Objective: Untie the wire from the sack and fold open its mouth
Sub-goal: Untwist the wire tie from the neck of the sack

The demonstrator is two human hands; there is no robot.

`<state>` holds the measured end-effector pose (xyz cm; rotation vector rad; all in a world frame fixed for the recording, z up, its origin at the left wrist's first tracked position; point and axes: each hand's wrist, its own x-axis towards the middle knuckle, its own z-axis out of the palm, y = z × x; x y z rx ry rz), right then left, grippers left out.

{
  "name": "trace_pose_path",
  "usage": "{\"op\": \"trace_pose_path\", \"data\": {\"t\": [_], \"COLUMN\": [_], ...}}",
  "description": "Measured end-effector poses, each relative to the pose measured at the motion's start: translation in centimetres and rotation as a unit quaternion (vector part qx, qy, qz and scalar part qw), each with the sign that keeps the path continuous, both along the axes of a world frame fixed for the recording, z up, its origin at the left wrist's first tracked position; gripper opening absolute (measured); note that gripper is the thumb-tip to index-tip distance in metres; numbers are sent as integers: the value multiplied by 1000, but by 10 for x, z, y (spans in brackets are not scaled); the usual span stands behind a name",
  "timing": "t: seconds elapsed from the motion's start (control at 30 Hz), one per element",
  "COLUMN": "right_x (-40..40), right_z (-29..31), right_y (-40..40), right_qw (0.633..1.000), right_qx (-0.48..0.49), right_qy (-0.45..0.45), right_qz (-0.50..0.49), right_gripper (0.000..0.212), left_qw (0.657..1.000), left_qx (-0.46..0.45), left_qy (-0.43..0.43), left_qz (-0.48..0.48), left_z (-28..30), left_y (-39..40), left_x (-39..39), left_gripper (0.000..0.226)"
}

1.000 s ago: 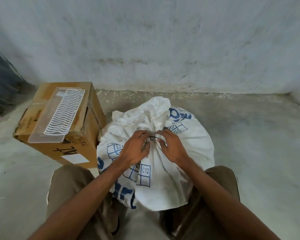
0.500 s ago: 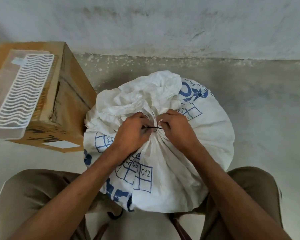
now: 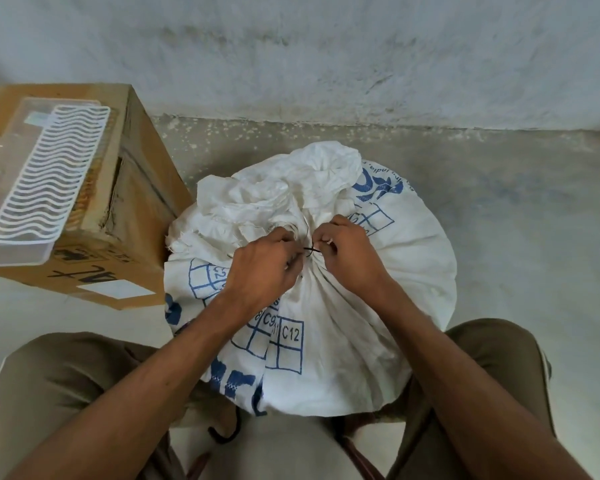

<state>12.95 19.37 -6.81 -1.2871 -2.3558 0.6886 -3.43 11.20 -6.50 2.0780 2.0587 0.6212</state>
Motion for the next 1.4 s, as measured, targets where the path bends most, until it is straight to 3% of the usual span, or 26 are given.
{"op": "trace_pose_path", "data": {"t": [0.13, 0.43, 0.73, 1.13, 1.4], "right_x": [4, 1, 3, 1, 2], "right_z": [-1, -4, -4, -7, -5], "right_y": [2, 7, 0, 4, 5], "right_qw": [1000, 998, 994, 991, 988], "right_qx": [-1, 16, 30, 19, 2], "right_qy": [19, -46, -85, -120, -144], "right_qz": [-3, 37, 55, 47, 61], "right_gripper": [17, 16, 8, 15, 33], "left_qw": [999, 991, 994, 991, 990], "left_qx": [8, -55, -64, -82, -104], "left_qy": [50, 125, 73, -97, -79], "left_qz": [-13, -10, -47, 44, 52], "left_z": [-2, -2, -6, -7, -9], "left_y": [4, 14, 12, 13, 13], "left_x": [4, 15, 10, -1, 4], "left_gripper": [21, 25, 19, 18, 21]}}
